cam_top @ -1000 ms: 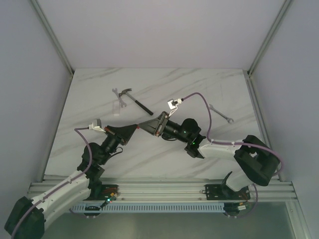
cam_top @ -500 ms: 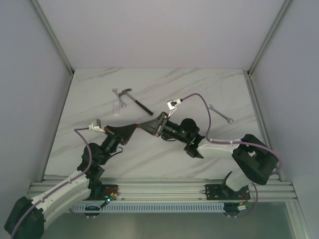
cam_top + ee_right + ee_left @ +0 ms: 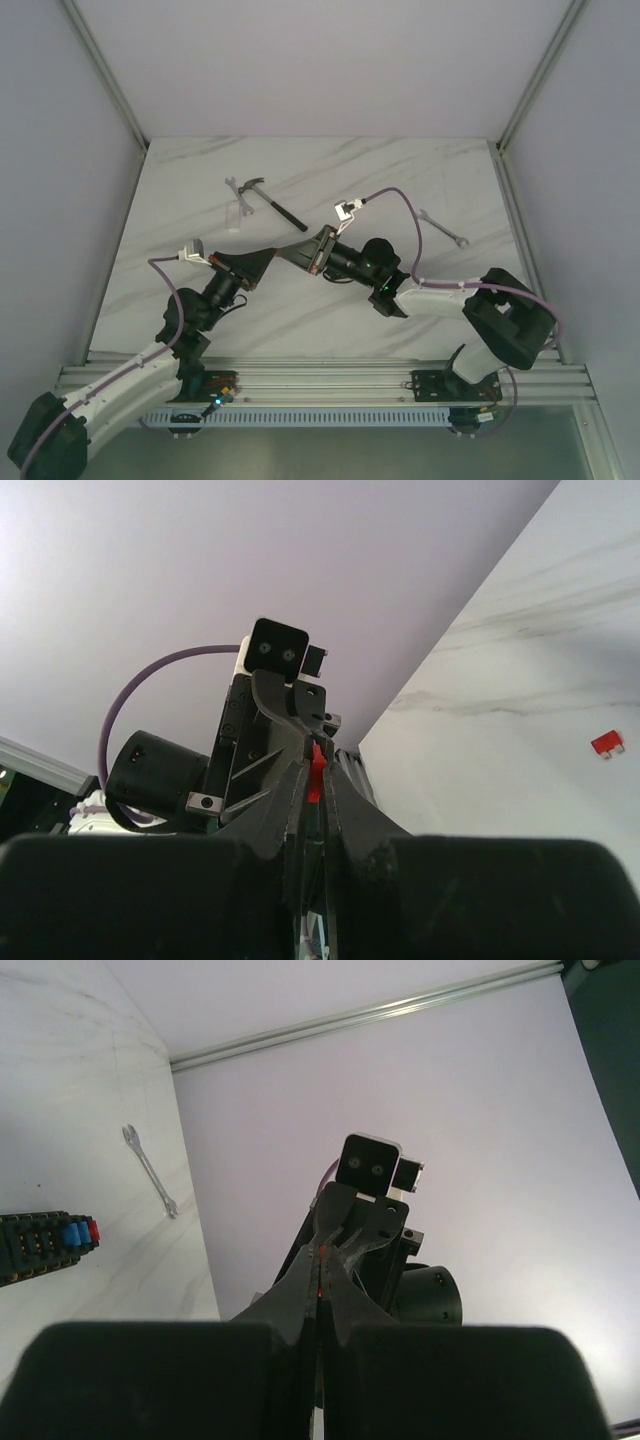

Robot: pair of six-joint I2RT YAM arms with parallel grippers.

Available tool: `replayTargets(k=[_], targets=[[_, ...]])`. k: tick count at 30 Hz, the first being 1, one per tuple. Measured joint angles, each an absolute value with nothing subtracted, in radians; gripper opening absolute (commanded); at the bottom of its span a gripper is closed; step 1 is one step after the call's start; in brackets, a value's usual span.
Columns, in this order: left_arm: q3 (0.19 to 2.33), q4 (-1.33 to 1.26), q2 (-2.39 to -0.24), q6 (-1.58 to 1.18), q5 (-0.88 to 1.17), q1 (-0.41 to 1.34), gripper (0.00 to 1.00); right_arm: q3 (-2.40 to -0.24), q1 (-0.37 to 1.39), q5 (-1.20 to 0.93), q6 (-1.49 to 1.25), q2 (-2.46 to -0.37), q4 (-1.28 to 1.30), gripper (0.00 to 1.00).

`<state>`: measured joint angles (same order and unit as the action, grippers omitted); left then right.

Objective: Snap on the fuse box
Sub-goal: Pick up the fuse from the center of the board, then install the fuse at the fuse box base.

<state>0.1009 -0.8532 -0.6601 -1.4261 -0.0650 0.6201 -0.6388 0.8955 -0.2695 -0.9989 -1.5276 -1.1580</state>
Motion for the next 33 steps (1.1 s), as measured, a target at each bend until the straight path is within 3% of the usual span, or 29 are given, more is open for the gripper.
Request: replayTargets(k=[2,7,16,25,33], targets=[[0.101,-0.853,-0.66,-1.428,-0.068,0.622,0.01,-0.639,0.895,-0.27,-0.999,-1.528,-1.158,0.0],[0.101,-0.81,-0.641,-1.418,-0.073,0.627,0.14,-0.639,0.884,-0.291,-0.972,-1.509,-1.097,0.0],[0.107,-0.62,-0.632,-1.314,-0.123,0.63,0.27,-0.728,0.812,-0.25,-0.743,-1.361,-0.542,0.0],[0.257,-0.527,-0.874,-1.122,-0.078,0.63,0.39,-0.973,0.798,-0.089,-0.545,-1.384,0.052,0.0],[0.402,-0.524,-1.138,-0.994,0.029,0.626,0.47,-1.145,0.796,0.049,-0.488,-1.487,0.401,0.0]])
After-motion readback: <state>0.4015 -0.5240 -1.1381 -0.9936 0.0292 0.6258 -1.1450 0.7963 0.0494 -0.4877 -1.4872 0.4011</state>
